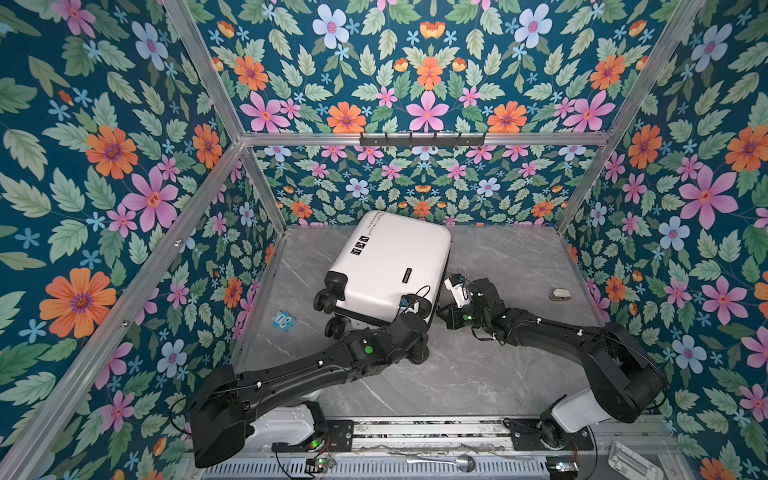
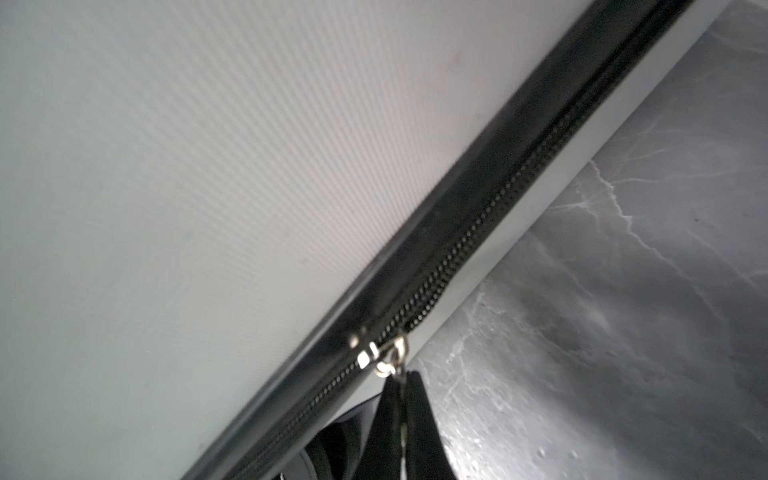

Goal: Pack the luggage
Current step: 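Pull the zipper along the suitcase edge away from the robot with the right gripper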

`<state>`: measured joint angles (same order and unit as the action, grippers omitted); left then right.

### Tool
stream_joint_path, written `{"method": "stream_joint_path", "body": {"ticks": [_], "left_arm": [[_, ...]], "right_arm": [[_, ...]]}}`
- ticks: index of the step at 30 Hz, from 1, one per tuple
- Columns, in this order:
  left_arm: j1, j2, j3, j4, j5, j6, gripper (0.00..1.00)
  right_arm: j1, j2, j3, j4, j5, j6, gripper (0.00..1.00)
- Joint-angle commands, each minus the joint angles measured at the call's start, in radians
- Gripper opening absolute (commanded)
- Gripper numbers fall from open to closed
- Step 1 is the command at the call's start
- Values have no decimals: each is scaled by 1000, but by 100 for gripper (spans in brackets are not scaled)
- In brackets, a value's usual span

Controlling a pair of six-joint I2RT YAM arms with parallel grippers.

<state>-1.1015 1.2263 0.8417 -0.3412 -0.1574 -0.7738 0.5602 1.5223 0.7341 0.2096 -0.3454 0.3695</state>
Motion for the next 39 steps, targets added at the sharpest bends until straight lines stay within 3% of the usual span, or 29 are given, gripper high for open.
{"method": "stream_joint_path", "body": {"ticks": [1,23,39], "left_arm": [[1,4,-1,22,0,14,0],[-60,135,72,97,80,67,0],[-80,119,86,82,85,76,0]], "right_arm": [[-17,-13,-9,-23,105,36,0],[-150,-150,-115,-9,80,65,0],[-207,-124,-129,35,136,129,0]]}}
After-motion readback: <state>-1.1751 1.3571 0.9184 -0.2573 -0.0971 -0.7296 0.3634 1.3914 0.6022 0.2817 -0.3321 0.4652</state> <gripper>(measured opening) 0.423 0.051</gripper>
